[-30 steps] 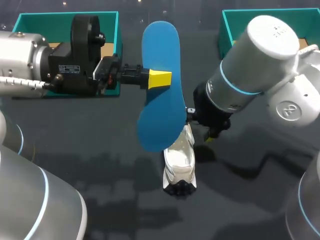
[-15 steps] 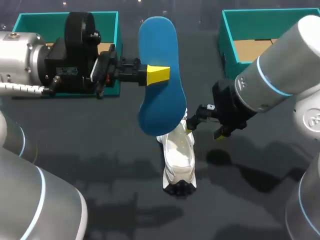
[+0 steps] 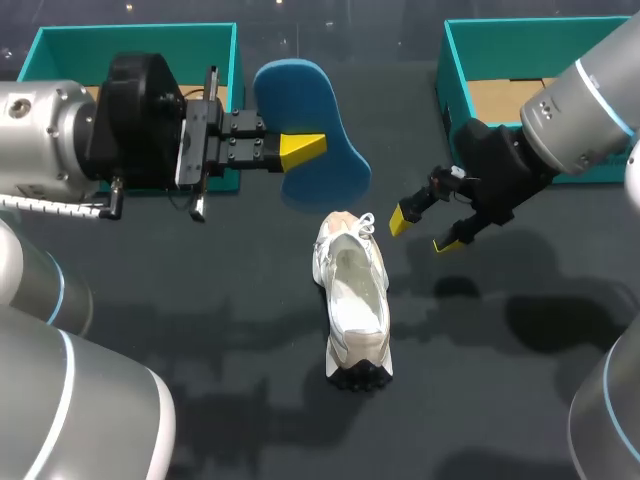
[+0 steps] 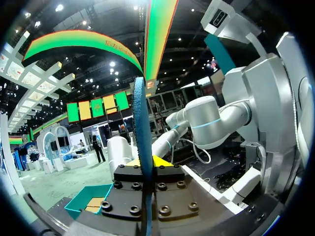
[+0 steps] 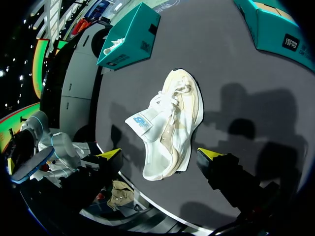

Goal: Take the shoe out of the shoebox, open the shoe tongue, remove and reinsert the insole, then place the shoe into the shoebox

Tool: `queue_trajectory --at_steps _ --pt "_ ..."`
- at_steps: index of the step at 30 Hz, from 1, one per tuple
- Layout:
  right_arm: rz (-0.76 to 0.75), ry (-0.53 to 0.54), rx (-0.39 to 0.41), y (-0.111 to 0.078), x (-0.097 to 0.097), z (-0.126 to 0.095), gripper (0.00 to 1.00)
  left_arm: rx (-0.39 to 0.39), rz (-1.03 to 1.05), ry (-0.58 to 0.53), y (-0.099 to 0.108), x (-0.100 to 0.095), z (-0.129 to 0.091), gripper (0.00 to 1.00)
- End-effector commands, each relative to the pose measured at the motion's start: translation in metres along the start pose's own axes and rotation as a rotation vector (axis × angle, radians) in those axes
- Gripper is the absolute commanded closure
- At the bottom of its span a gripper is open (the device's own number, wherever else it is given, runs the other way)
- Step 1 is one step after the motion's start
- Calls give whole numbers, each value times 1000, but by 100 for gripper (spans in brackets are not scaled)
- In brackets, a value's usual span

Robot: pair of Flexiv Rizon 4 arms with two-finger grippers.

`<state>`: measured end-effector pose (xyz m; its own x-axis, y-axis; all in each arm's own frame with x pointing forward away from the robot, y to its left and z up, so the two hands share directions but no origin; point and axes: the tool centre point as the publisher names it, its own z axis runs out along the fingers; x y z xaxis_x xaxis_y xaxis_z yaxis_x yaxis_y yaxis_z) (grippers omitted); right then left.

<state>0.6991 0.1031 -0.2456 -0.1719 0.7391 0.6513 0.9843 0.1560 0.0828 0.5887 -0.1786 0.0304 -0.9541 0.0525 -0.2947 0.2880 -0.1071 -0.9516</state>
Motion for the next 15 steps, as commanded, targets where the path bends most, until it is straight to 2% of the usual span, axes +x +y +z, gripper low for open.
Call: queue_trajectory --at_steps 1,3,6,8,10,12,13,15 --pt "0 16 -10 -4 -2 2 0 43 163 20 7 -2 3 100" --pt "0 30 -18 -2 -2 -2 0 45 274 29 12 -5 3 100" --pt "15 85 -77 0 2 -16 0 51 404 67 21 -16 1 100" --pt "36 133 -105 1 5 -22 0 44 458 80 25 -22 0 100" --pt "56 215 -142 2 9 -31 0 64 599 115 31 -30 -1 100" --pt "65 227 -120 5 18 -38 0 73 653 122 33 -32 -2 100" --pt "45 181 -114 5 24 -41 0 73 653 122 33 -32 -2 100" --pt "45 181 -114 5 24 -41 0 73 653 122 33 -32 -2 100"
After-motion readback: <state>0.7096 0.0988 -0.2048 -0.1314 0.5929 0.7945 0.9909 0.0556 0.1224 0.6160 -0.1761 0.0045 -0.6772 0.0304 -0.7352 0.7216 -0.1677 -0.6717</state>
